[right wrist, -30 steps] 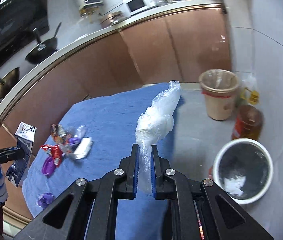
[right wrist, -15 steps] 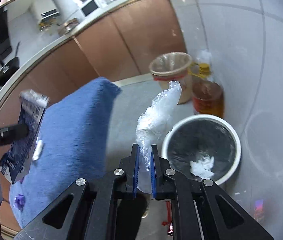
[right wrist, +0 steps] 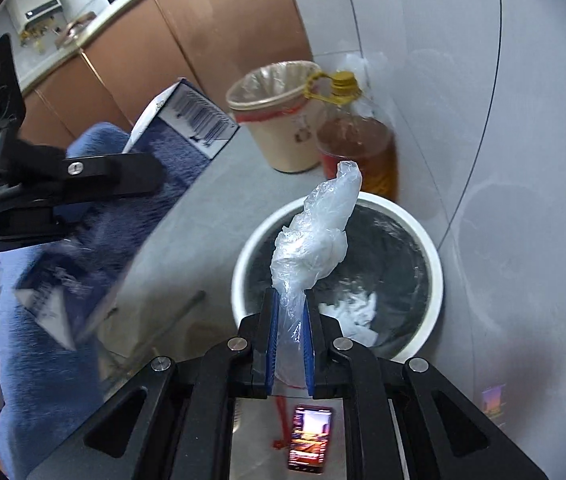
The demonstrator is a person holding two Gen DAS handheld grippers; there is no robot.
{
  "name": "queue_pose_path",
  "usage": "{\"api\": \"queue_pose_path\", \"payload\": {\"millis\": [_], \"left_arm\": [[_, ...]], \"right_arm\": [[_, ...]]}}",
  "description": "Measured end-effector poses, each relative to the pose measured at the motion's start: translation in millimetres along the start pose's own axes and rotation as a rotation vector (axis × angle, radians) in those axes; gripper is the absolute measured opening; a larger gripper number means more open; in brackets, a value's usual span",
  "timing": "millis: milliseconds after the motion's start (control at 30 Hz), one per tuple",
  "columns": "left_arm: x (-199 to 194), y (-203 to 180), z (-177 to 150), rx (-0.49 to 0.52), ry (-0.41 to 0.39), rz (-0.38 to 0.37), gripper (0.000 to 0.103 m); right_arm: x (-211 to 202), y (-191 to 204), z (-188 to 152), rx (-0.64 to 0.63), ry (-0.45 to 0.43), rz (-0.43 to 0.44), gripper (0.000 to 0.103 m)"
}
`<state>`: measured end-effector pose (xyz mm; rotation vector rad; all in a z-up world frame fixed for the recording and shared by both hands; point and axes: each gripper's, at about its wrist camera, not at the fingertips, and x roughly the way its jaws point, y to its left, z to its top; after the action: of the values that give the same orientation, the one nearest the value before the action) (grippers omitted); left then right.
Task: Collect trash
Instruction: 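Carry the carton and bag to the bin and release both inside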
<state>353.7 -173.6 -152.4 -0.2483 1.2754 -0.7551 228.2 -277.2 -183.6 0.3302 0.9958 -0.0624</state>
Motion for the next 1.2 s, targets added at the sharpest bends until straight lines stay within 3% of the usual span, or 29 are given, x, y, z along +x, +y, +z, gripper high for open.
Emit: {"api": "queue_pose_path", "payload": {"millis": [100,200,300,467,700,1200], "left_arm": [[19,6,6,-0.027,0.011,0.001,0.03],[29,11,11,-0.05,0.017,-0.002,0.04],[33,13,12,-0.046,0.022,0.002,0.045],[21,11,8,-0.033,0.007,-0.002,0.045],[-28,3,-5,-0.006,-0.081,0.014,0.045],[-182,-8,-72,0.041,-0.303,0.071,0.047]], "right_arm": [[11,-4,5,-0.004,0.006,-0.034,0.014],[17,-7,7,-0.005,0.005,-0.058,0.017],[20,-9,7,-0.008,0.001,-0.099,0.039],[16,-9,2,-0.005,-0.005,-0.116,0.042],[-8,10,-2,-0.032,-0.051,-0.101,0.042],[-122,85,-12,-0.112,-0.223,-0.003,0.044]]}}
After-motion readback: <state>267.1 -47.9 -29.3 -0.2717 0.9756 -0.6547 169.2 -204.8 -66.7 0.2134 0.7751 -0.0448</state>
